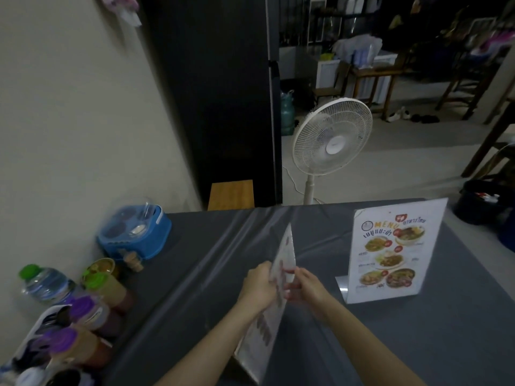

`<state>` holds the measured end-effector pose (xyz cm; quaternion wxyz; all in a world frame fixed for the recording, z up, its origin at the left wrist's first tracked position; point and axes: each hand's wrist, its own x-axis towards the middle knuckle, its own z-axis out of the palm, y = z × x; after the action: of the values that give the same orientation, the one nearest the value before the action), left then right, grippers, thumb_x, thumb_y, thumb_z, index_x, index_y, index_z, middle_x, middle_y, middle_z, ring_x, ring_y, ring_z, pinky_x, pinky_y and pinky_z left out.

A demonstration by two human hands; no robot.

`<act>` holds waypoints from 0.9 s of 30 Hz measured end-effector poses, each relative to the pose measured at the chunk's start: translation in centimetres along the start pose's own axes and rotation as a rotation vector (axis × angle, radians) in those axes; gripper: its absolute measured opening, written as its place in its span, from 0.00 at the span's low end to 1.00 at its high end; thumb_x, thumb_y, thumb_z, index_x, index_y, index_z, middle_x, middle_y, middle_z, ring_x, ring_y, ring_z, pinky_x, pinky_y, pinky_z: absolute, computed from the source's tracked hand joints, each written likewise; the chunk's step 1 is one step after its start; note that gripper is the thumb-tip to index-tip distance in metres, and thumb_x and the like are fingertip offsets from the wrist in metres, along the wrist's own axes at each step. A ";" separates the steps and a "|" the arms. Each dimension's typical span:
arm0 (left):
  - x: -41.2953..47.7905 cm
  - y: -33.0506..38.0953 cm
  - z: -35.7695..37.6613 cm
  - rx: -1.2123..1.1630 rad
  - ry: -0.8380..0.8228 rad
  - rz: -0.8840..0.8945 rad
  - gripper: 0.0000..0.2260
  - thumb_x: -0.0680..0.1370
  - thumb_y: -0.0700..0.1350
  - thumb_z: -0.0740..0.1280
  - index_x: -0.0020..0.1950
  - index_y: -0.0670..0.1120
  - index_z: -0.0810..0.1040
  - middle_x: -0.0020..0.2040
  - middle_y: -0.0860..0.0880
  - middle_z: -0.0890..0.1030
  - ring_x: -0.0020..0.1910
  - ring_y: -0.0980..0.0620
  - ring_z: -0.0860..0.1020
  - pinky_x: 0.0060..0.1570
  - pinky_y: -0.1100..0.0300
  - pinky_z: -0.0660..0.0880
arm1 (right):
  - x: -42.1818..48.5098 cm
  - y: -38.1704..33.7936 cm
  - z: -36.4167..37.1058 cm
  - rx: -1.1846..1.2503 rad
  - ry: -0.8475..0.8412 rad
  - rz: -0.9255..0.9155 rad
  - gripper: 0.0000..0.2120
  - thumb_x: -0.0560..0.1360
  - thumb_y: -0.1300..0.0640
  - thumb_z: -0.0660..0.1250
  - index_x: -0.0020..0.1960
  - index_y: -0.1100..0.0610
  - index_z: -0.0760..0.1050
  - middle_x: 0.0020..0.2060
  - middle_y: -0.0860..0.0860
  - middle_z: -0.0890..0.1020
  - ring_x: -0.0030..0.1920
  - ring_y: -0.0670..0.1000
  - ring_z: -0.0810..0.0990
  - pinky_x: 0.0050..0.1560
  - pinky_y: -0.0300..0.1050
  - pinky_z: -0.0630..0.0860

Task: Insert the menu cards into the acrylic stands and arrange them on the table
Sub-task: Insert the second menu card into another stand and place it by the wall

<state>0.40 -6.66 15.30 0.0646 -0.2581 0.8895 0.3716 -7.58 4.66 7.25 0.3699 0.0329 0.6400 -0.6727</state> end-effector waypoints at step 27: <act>-0.1 -4.8 -3.2 -0.818 0.131 -0.080 0.07 0.78 0.40 0.66 0.56 0.42 0.77 0.50 0.44 0.86 0.47 0.47 0.85 0.42 0.54 0.81 | -0.6 -5.0 -4.8 -0.320 0.252 -0.341 0.07 0.78 0.56 0.63 0.52 0.59 0.76 0.48 0.53 0.83 0.49 0.53 0.82 0.49 0.50 0.80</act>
<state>3.16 -11.67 14.64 -0.0858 -0.3199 0.6602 0.6741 -11.89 8.68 10.86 0.1690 -0.0505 0.7754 -0.6063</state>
